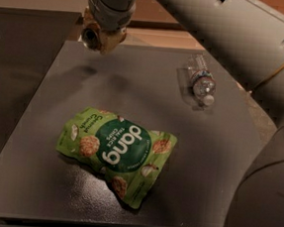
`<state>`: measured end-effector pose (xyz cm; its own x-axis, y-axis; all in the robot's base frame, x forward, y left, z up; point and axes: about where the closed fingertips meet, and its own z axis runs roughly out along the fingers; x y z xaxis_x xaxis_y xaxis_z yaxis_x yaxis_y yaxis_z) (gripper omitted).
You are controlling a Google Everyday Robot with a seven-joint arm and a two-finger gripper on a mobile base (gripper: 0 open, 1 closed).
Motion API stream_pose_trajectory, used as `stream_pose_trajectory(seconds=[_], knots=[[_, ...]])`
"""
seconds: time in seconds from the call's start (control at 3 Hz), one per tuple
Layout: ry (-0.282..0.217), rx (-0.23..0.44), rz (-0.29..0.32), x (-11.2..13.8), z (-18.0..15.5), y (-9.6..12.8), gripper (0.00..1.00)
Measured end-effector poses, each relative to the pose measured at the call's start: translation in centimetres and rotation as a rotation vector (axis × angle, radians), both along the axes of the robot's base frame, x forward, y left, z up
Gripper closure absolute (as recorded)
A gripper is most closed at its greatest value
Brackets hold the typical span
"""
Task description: Place orange can upright
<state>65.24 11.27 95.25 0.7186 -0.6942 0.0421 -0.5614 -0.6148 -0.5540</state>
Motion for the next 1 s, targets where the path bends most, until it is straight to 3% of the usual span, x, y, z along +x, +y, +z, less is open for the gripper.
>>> stream_pose_trajectory(seconds=[0.67, 1.0], knots=[[0.282, 0.342, -0.308, 0.5, 2.7, -2.8, 1.00], [0.365, 0.487, -0.437, 0.7, 4.3, -3.6, 1.00]])
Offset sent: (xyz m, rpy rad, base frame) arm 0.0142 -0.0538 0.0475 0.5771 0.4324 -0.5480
